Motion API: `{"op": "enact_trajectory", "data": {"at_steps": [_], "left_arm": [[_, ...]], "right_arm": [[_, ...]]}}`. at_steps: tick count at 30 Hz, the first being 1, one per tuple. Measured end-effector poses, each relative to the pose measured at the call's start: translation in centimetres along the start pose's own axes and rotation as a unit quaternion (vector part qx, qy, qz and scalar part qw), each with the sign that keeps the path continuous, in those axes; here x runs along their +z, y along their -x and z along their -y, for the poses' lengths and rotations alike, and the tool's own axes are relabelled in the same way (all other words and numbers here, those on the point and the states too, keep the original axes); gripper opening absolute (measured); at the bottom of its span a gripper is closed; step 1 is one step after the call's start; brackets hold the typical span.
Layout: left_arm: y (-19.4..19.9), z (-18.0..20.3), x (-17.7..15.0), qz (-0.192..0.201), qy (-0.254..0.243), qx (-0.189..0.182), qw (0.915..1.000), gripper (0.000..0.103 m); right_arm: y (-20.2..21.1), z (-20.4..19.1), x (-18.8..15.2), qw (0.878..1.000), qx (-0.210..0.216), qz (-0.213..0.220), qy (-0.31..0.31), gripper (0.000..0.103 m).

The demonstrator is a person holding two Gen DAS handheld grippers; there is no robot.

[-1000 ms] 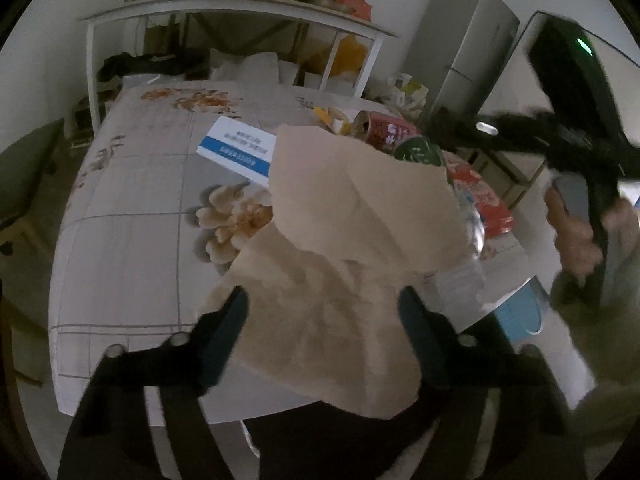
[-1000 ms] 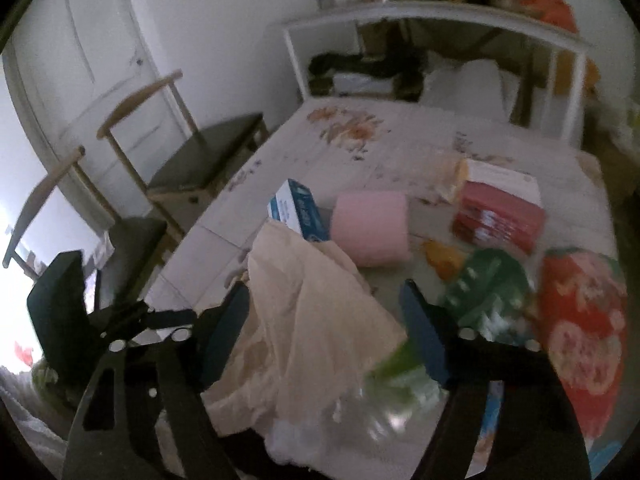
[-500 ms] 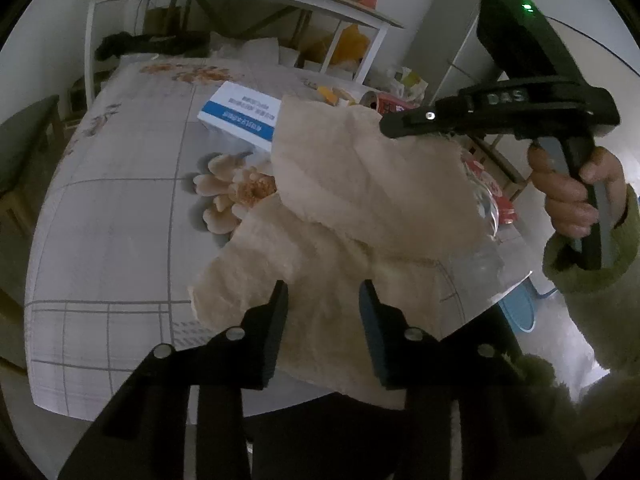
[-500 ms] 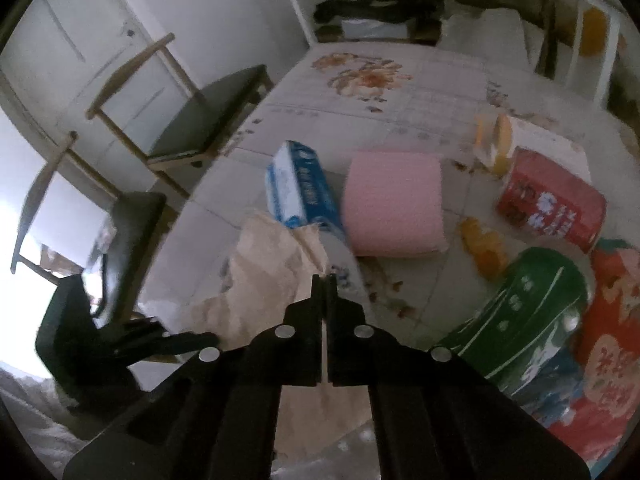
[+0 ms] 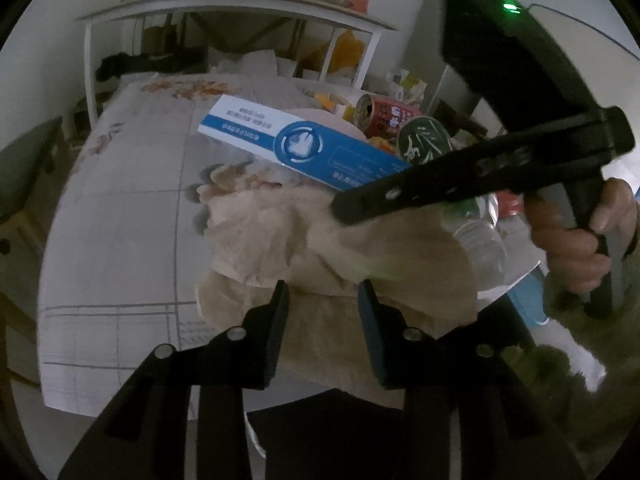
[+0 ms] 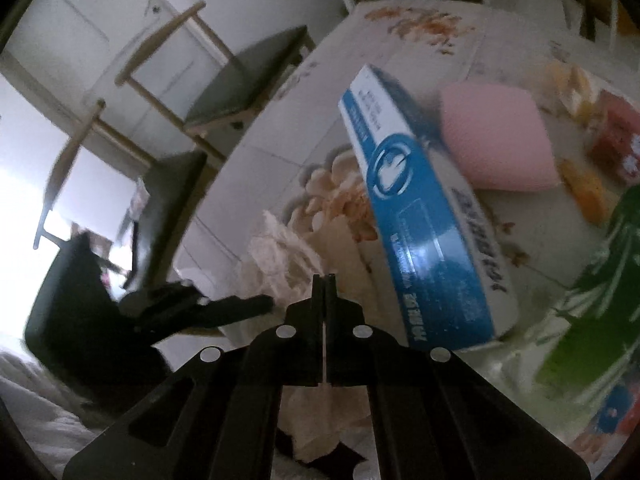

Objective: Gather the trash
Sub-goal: 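Grasp the beige napkins with the left tool while the right tool reaches the blue candy wrapper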

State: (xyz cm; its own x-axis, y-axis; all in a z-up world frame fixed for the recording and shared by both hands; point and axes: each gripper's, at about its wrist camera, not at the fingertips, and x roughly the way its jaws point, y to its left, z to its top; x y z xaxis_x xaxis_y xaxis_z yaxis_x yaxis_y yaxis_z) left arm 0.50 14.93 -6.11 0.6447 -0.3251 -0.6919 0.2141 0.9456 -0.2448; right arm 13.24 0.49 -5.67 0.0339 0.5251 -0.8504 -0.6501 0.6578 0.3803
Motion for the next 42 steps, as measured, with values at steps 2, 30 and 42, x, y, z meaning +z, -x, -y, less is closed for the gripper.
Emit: {"op": "enact_trajectory", "data": {"at_steps": [2, 30, 42], "left_arm": [[0.4, 0.1, 0.1, 0.003, -0.007, 0.004, 1.0, 0.036], [-2.5, 1.5, 1.4, -0.038, -0.083, 0.039, 0.9951, 0.057], [-2.4, 1.4, 1.4, -0.038, -0.096, 0.064, 0.9926, 0.034]], "right_arm": [[-0.9, -0.6, 0.3, 1.0, -0.01, -0.013, 0.013, 0.0], [-3.6, 0.6, 1.3, 0.995, 0.045, -0.083, -0.012, 0.003], [-1.0, 0.7, 1.0, 0.998, 0.047, -0.039, -0.015, 0.025]]}}
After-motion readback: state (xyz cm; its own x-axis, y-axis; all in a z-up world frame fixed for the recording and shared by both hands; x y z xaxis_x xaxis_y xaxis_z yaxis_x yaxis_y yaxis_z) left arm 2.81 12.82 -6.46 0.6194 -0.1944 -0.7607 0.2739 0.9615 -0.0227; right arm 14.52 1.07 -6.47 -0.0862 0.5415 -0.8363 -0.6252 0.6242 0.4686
